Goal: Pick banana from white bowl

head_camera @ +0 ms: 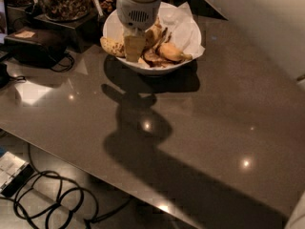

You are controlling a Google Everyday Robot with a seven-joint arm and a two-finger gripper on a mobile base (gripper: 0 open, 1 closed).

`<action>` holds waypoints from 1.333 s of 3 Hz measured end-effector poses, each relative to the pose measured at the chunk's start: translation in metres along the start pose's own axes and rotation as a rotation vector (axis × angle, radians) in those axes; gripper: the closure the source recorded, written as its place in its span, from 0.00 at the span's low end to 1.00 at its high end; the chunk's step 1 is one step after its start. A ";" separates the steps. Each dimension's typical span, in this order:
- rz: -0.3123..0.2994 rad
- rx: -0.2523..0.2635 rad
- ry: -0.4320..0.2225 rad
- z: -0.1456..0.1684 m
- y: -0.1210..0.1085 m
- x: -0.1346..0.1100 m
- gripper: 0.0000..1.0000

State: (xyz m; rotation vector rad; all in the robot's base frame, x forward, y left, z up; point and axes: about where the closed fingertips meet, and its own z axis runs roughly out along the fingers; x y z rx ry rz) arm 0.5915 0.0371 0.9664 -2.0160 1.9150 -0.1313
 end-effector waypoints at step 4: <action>-0.052 -0.071 -0.079 -0.001 0.081 -0.057 1.00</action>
Offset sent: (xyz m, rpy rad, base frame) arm -0.1057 0.0550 -0.0048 0.0455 0.0361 0.0662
